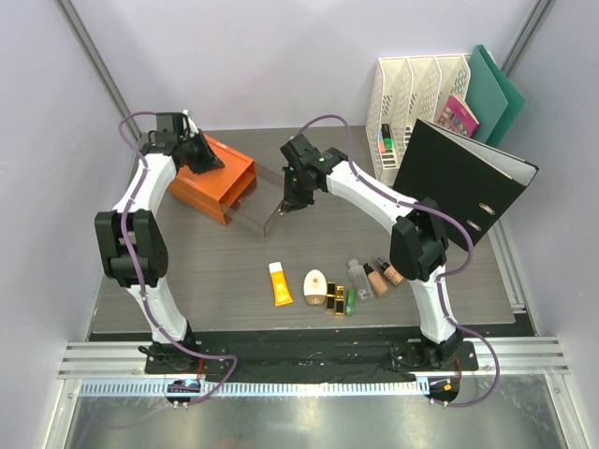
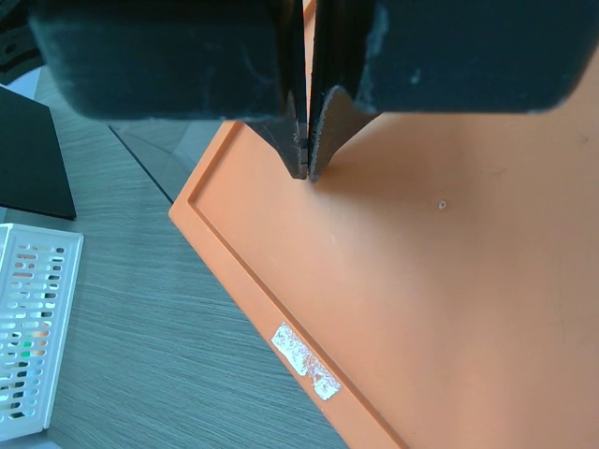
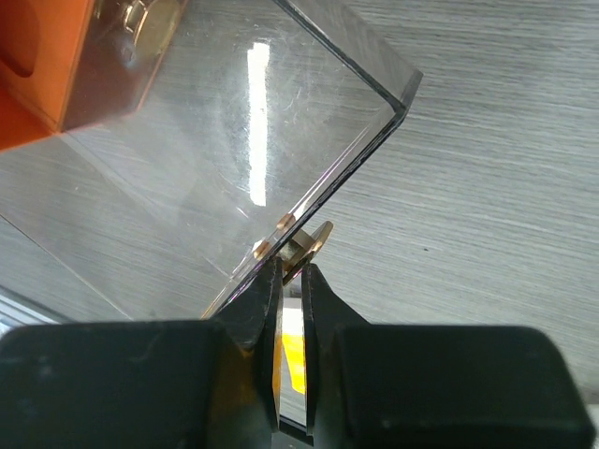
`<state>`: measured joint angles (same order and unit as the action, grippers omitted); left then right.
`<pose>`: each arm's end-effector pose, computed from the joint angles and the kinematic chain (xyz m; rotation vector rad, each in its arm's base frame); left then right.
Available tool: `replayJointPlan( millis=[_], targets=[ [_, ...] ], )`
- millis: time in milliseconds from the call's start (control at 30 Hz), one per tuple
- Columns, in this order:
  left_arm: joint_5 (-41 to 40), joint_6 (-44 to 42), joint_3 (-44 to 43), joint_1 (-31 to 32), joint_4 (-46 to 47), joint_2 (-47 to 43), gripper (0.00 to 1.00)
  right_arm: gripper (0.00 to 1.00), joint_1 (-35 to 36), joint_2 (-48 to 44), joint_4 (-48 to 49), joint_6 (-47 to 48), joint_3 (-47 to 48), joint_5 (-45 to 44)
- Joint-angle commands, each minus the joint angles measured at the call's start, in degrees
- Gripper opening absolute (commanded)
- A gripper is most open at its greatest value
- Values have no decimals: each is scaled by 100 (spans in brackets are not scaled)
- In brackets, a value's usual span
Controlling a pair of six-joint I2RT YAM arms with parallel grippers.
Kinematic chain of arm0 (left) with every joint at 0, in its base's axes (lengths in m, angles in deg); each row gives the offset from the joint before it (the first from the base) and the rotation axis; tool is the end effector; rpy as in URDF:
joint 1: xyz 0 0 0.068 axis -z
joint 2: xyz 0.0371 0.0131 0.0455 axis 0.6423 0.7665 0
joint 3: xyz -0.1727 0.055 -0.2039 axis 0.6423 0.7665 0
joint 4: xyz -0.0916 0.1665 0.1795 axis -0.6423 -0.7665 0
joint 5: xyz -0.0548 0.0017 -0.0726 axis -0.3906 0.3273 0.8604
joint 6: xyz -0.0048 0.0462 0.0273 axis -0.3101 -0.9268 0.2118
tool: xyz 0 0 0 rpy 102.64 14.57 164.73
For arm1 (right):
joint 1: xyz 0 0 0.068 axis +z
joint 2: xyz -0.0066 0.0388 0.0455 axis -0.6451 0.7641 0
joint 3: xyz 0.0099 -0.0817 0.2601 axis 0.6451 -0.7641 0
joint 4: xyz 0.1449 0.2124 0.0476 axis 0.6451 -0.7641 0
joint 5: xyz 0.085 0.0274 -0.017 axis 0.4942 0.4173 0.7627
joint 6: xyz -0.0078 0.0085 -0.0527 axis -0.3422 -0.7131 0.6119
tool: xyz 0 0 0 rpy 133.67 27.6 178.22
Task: Organize the makeup
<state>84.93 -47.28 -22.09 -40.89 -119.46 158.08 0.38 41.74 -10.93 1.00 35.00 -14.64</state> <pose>0.4281 -0.0049 0.2834 -0.4572 2.3433 -0.6395 0.3547 0.3070 0.2629 -0.0943 2.6964 0.5670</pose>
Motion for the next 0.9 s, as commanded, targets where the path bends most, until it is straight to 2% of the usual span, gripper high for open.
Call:
replayJointPlan(
  millis=[0,67,133,167,267,367,567,733,867],
  targets=[
    [-472,-287,214,-65,-845,410,0,5,31,-325,-1011,500,-126,-287],
    [-455,-278,196,-65,-854,427,0,6,40,-395,-932,561,-30,-295],
    [-419,-295,196,-57,-871,453,0,11,40,-527,-888,631,84,-339],
    [-411,-304,170,-57,-880,471,0,25,31,-580,-871,710,189,-357],
    [-428,-374,74,-65,-985,558,0,48,40,-826,-739,816,304,-357],
    [-489,-427,-76,-65,-1204,655,0,58,40,-1072,-624,877,191,-392],
    [-675,-568,-235,-65,-1609,1033,0,62,40,-1327,-537,1097,-616,-130],
    [19,-445,187,-136,-1225,1192,0,63,49,-1459,-19,1168,-1443,801],
    [319,-471,451,-171,-1056,1218,0,64,40,-1582,210,1229,-2163,821]
  ],
)
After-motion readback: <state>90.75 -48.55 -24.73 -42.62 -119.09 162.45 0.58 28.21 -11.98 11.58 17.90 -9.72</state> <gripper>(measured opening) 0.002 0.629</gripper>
